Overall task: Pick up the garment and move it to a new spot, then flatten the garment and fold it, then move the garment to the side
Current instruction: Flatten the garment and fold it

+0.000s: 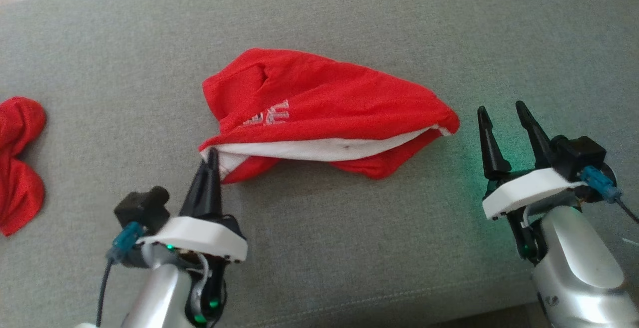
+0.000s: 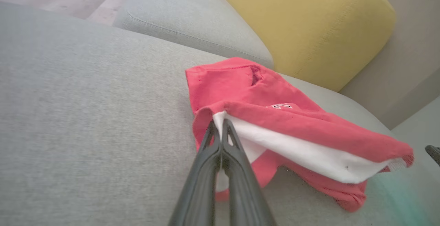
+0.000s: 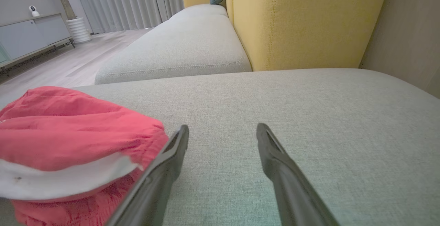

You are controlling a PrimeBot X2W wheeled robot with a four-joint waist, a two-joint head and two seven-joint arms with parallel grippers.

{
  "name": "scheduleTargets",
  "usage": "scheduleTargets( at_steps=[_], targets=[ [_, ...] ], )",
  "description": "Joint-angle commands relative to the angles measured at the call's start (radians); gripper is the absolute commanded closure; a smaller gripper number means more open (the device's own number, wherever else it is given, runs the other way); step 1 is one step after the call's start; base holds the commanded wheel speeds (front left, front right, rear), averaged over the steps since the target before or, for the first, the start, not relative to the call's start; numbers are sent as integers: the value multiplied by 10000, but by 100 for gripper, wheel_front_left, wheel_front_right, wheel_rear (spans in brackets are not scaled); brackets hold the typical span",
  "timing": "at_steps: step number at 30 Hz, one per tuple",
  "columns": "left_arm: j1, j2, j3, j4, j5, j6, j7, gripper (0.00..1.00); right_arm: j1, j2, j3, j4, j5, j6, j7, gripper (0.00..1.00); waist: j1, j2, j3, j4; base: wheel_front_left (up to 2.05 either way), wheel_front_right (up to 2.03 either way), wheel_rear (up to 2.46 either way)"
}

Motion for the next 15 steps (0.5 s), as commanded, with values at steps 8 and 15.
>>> scheduleTargets(
  at_steps=[8,15],
  targets=[
    [-679,31,1186,536,745,21,-80,0,-18,207,456,-85,159,71,-66,0,0,0,-128,34,0,0,0],
    [-370,31,1420,337,1333,501,-80,0,196,217,603,-373,56,71,-66,0,0,0,-375,99,0,0,0]
  ],
)
